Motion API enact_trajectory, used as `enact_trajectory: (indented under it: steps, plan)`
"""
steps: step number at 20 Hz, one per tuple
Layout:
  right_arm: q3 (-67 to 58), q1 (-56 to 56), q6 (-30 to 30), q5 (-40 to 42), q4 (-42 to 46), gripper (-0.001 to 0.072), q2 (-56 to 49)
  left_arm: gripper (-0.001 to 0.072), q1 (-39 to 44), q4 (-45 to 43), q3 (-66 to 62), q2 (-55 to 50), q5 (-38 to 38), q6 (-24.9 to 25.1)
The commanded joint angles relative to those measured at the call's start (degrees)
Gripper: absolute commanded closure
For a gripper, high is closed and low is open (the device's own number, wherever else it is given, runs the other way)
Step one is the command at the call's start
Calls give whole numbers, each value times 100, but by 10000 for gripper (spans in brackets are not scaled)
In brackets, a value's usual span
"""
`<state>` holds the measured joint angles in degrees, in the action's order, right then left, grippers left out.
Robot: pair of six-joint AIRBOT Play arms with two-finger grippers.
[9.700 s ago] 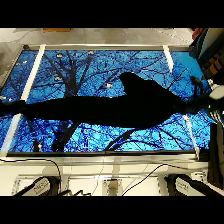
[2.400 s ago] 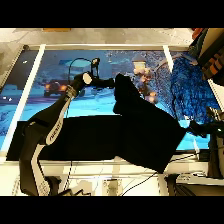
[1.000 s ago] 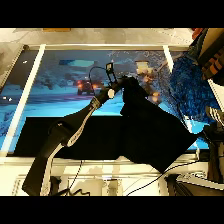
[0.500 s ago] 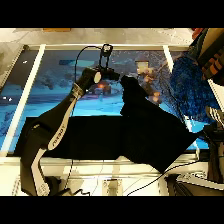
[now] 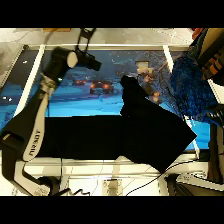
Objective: Fold the clothes and pants, and hang the long-sleeved shirts on hangers.
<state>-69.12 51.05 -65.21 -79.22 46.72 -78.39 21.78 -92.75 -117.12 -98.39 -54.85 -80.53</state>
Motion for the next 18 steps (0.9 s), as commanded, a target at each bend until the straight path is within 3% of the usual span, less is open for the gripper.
enact_trajectory:
  steps: [1, 2, 6, 8, 11, 13, 14, 18]
  plan:
    - [-306, -1292, -584, 994, -282, 149, -37, 699, -240, -28, 4, 415, -514, 39]
    - [-308, -1840, -809, 1484, -173, 204, -79, 699, -260, -26, 4, 466, -726, 39]
    - [-310, -4142, -1174, 3941, 94, 206, -420, 699, -271, -26, 11, 492, -1368, 42]
    - [-433, -5042, -1174, 4666, 535, 205, -798, 699, -271, -26, 50, 494, -1493, 42]
    - [-994, -5761, -1176, 4878, 1047, 203, -1657, 699, -273, -26, 173, 487, -1506, 44]
    - [-1582, -5829, -1226, 4610, 1054, 185, -2295, 699, -273, -28, 212, 483, -1510, 44]
    - [-1891, -5829, -1224, 4452, 1056, 129, -2575, 699, -273, -31, 212, 476, -1508, 46]
    - [-3062, -5823, -1213, 3694, 1261, 123, -3477, 699, -308, -31, 214, 422, -1508, 46]
